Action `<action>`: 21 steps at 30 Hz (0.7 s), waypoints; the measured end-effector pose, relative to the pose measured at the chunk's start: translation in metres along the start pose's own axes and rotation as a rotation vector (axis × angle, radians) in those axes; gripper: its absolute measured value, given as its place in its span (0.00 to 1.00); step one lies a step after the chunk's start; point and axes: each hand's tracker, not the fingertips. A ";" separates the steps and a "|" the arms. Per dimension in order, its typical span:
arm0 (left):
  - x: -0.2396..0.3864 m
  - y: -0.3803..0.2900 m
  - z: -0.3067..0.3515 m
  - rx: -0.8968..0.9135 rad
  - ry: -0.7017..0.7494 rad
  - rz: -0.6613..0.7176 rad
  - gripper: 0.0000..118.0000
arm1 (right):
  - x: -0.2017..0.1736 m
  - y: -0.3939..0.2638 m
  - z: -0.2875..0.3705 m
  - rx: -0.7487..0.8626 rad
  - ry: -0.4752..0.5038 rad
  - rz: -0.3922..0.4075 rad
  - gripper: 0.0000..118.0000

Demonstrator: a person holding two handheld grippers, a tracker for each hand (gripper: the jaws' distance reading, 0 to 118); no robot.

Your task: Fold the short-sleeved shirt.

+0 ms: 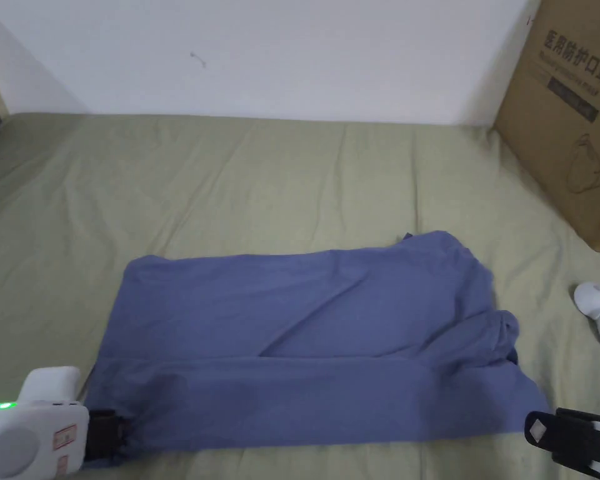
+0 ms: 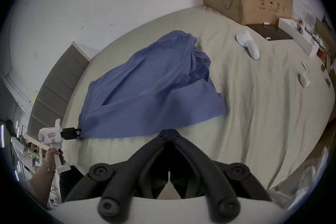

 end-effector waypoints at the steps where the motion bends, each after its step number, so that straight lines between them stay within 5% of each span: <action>1: 0.001 0.000 0.007 0.029 -0.015 -0.012 0.32 | 0.001 0.002 -0.001 0.006 -0.002 0.003 0.00; 2: 0.001 -0.004 0.016 0.038 -0.070 0.003 0.04 | 0.006 0.006 -0.004 0.011 -0.007 0.010 0.00; 6: 0.001 -0.002 0.032 0.035 -0.053 0.001 0.03 | 0.027 0.027 -0.021 0.018 -0.017 0.017 0.00; 7: 0.000 -0.002 0.036 0.047 -0.066 0.005 0.03 | 0.031 0.034 -0.028 0.021 -0.029 0.018 0.11; 8: -0.001 -0.001 0.039 0.055 -0.081 0.011 0.03 | 0.038 0.043 -0.038 0.011 -0.059 0.013 0.54; 9: -0.001 0.000 0.041 0.058 -0.083 0.010 0.03 | 0.044 0.048 -0.049 -0.023 -0.098 0.001 0.86; 10: 0.000 0.001 0.047 0.067 -0.089 0.006 0.03 | 0.051 0.054 -0.065 -0.071 -0.118 -0.019 1.00; 15: -0.001 0.006 0.051 0.066 -0.094 0.026 0.03 | 0.076 0.063 -0.122 -0.217 -0.142 -0.145 0.93; 16: -0.001 0.006 0.050 0.061 -0.096 0.034 0.03 | 0.077 0.060 -0.128 -0.260 -0.132 -0.141 0.81; 17: -0.001 0.007 0.050 0.055 -0.097 0.035 0.03 | 0.075 0.058 -0.129 -0.277 -0.119 -0.126 0.58; 19: -0.002 0.008 0.048 0.041 -0.093 0.031 0.03 | 0.062 0.056 -0.115 -0.246 -0.223 0.026 0.36; 21: -0.002 0.008 0.048 0.035 -0.097 0.034 0.03 | 0.060 0.054 -0.103 -0.238 -0.168 0.072 0.16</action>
